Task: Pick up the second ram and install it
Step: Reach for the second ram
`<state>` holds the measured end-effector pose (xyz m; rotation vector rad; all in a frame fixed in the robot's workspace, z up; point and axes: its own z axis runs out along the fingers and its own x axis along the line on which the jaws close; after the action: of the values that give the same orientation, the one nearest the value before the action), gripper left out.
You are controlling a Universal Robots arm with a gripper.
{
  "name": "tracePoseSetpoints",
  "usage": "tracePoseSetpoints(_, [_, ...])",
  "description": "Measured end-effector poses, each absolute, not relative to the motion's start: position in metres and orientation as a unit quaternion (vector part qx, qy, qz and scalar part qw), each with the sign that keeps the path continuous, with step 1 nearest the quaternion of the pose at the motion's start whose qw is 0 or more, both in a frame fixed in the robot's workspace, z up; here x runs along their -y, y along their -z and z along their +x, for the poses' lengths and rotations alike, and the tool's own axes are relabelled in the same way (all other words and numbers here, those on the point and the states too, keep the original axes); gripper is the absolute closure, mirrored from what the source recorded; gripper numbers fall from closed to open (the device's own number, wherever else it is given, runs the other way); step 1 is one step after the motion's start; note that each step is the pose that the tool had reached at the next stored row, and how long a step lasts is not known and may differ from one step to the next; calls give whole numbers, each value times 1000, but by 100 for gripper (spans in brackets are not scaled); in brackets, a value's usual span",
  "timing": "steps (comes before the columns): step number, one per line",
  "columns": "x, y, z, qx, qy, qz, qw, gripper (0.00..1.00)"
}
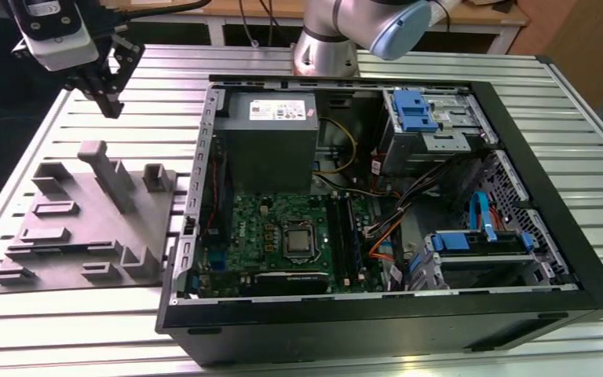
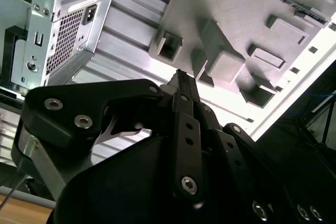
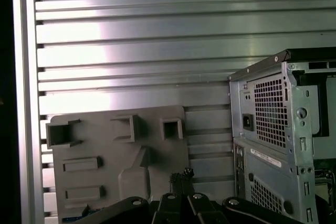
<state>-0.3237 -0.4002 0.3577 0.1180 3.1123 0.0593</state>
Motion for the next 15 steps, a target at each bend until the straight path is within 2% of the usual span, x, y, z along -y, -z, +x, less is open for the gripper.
tracePoseSetpoints(15, [414,-352,-329,-999,-19,38,13,90])
